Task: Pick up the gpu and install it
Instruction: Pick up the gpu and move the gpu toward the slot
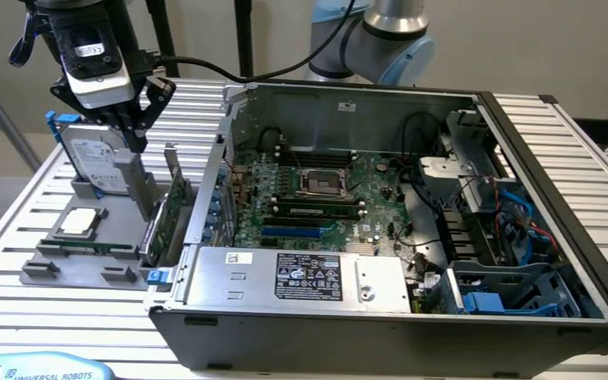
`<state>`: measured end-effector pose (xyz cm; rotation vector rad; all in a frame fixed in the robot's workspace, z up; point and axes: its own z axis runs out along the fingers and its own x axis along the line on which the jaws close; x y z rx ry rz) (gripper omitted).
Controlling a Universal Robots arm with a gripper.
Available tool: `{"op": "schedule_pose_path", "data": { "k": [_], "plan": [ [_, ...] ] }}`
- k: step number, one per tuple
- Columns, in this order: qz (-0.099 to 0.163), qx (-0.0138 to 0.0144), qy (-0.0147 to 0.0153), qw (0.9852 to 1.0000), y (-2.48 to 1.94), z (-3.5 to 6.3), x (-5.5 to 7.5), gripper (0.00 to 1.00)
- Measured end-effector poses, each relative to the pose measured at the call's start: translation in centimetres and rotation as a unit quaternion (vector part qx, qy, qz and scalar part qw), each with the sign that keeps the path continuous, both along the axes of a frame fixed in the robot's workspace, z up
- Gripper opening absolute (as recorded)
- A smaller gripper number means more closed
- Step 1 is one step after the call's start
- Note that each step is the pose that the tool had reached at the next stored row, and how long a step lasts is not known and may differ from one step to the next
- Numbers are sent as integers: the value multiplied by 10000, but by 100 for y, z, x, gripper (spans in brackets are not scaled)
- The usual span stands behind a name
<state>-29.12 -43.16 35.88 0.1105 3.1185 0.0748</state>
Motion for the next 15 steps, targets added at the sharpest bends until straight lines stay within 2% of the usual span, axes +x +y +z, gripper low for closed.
{"op": "schedule_pose_path", "data": {
  "k": [3,6,7,9,11,12,15],
  "plan": [
    [0,0,0,10000,0,0,0,18],
    [0,0,0,10000,0,0,0,36],
    [0,0,0,10000,0,0,0,36],
    [0,0,0,10000,0,0,0,47],
    [0,1,-1,10000,0,-13,0,47],
    [0,0,-2,10000,0,-32,0,54],
    [-9,-1,-2,10000,0,-86,-8,54]
  ]
}}
